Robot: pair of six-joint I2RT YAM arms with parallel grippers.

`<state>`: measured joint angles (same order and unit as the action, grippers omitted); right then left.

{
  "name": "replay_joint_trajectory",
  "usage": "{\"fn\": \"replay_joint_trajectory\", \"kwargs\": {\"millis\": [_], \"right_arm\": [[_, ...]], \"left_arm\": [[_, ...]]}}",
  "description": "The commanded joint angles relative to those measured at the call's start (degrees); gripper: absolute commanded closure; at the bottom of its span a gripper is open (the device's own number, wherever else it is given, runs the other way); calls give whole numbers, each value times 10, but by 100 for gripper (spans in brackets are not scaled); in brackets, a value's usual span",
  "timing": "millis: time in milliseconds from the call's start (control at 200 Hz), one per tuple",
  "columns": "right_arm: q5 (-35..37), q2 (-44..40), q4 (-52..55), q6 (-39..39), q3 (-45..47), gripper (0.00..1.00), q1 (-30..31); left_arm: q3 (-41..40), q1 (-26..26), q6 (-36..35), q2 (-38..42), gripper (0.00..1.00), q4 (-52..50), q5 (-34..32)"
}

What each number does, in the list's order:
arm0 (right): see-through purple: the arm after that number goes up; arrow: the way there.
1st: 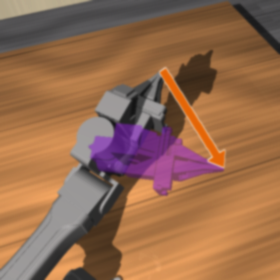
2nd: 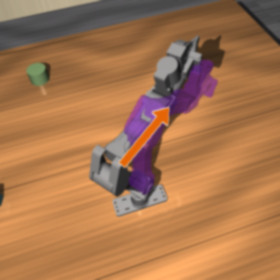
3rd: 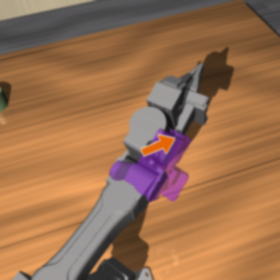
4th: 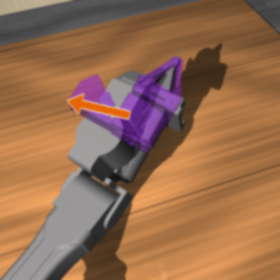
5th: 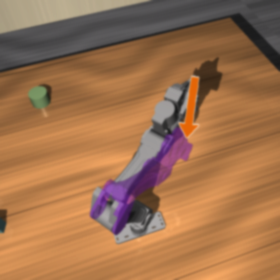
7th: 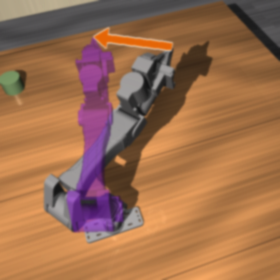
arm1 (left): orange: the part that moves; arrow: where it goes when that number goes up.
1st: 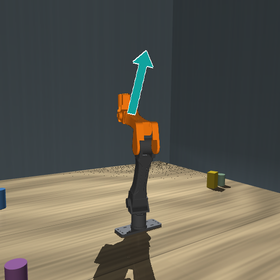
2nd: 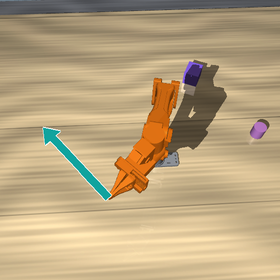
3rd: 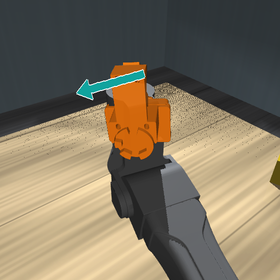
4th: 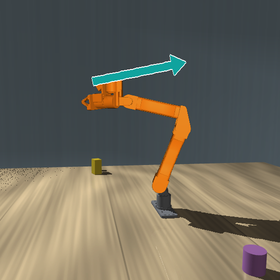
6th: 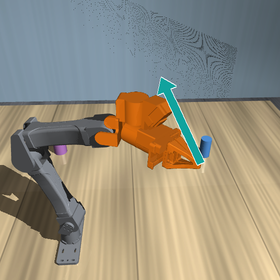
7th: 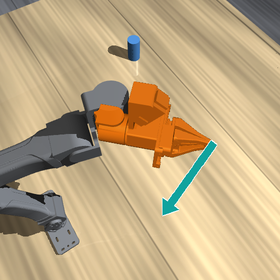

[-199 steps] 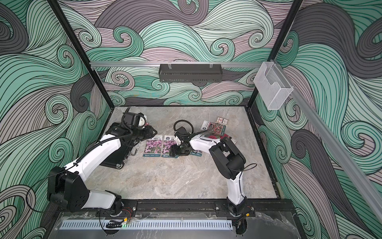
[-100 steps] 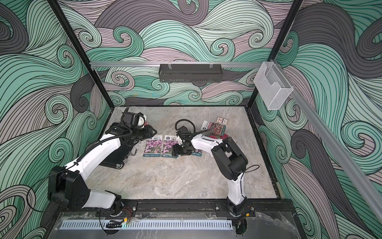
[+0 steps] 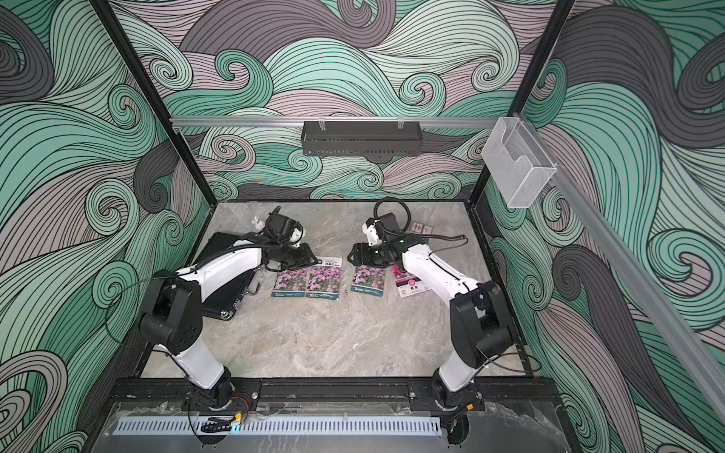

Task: Arrange the seed packets in a row
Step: Adjust the seed packet at the center of the board.

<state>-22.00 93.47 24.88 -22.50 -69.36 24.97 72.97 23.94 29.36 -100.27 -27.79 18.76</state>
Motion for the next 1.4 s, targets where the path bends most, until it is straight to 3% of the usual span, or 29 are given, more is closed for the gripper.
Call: {"fn": "replay_joint_trajectory", "kwargs": {"millis": [0,485,1396], "right_arm": [[-8,-16,17,23,19,30,-14],[-5,-17,13,47,45,29,-31],[-5,-3,8,51,52,29,-34]], "left_arm": [[43,14,-19,-36,70,-3,-6],[106,20,-8,-165,70,9,-13],[58,19,21,-176,71,31,-54]]}}
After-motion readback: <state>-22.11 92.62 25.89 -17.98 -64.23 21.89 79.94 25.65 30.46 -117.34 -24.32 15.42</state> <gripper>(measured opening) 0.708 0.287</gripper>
